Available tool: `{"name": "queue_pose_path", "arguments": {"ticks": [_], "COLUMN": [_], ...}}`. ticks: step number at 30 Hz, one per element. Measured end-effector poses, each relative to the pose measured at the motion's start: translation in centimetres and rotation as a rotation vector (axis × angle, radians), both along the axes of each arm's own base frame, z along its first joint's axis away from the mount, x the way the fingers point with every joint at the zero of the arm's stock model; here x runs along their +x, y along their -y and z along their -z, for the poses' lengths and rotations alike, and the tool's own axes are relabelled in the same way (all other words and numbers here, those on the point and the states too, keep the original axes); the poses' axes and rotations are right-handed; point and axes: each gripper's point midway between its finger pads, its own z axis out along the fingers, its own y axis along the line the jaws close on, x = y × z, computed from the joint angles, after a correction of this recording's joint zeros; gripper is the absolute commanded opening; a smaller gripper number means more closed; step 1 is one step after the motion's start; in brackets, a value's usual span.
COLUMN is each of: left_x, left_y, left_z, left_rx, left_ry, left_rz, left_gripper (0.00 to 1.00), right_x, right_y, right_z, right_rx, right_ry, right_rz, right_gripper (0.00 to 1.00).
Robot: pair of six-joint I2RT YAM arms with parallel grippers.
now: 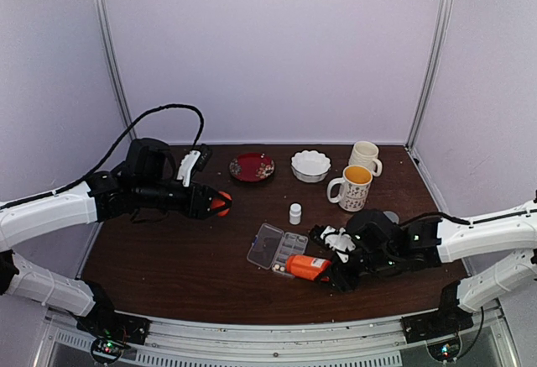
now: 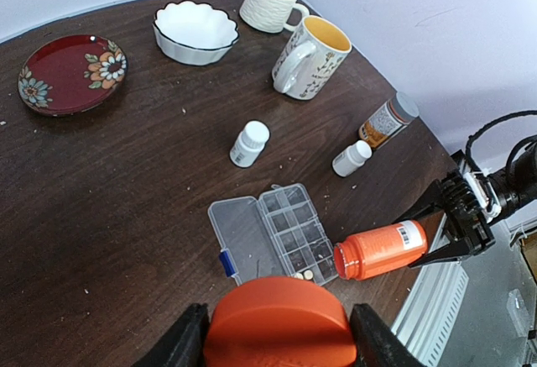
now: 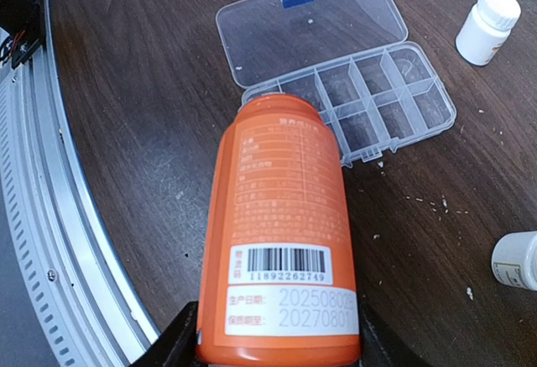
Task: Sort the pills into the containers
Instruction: Pour the pill into the compartment of the pill container.
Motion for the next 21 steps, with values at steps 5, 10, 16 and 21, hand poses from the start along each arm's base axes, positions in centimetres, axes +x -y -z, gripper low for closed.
{"name": "queue_pose_path", "arguments": {"ticks": [5,10,16,21], "left_x": [0.0,0.0,0.0,0.0], "left_y": [0.0,0.0,0.0,0.0], "left_z": [0.0,0.0,0.0,0.0], "left_rx": [0.0,0.0,0.0,0.0], "left_ry": [0.0,0.0,0.0,0.0], "left_rz": [-0.001,-0.001,-0.001,-0.001], "left_gripper": [0.0,0.0,0.0,0.0], "right_x": [-0.1,0.0,0.2,0.4], "right_y": [0.2,0.4,0.8,0.9], "right_z": [0.1,-0.2,-0.2,-1.4], "right_rx": [-0.004,-0.021,-0.037,-0.008], "right_ry": [0.0,0.006,0.019,0.05], "right_rz": [-0.001,0.0,0.011,0.014], "right_gripper": [0.0,0.0,0.0,0.0]}}
